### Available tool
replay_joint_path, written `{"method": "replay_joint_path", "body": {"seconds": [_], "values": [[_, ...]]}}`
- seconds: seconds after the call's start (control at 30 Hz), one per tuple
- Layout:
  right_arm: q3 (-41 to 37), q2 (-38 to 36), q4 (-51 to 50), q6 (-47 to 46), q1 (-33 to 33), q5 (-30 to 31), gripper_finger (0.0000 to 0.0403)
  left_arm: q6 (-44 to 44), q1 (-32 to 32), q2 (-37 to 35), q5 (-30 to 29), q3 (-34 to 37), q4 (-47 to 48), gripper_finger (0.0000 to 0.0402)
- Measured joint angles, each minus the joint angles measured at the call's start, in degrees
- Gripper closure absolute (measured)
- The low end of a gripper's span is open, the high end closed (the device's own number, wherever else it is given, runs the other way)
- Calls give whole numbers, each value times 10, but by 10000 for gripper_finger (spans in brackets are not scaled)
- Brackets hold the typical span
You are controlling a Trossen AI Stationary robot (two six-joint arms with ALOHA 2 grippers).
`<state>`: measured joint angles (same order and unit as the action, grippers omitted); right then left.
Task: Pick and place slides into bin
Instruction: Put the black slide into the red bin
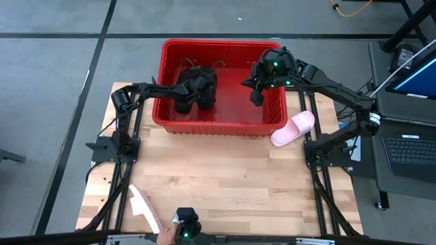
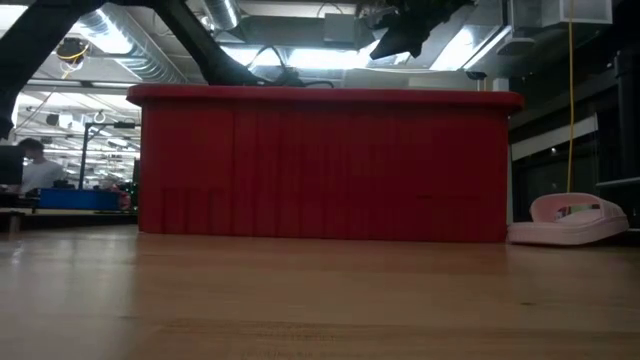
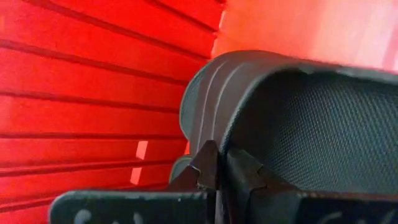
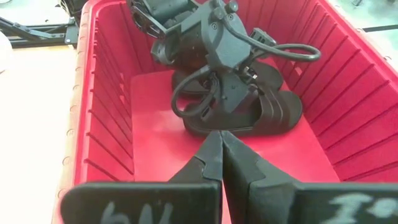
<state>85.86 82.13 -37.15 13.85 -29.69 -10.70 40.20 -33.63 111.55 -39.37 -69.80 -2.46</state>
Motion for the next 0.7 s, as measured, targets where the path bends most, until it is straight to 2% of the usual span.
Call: {"method": "replay_joint_path", "body": {"seconds": [0.5,0.7], "values": [[0,0,0,1,0,0,399,34,-2,2,-31,0,5,398],[0,0,0,0,0,0,399,32,-3,2,-20,0,7,398]]}}
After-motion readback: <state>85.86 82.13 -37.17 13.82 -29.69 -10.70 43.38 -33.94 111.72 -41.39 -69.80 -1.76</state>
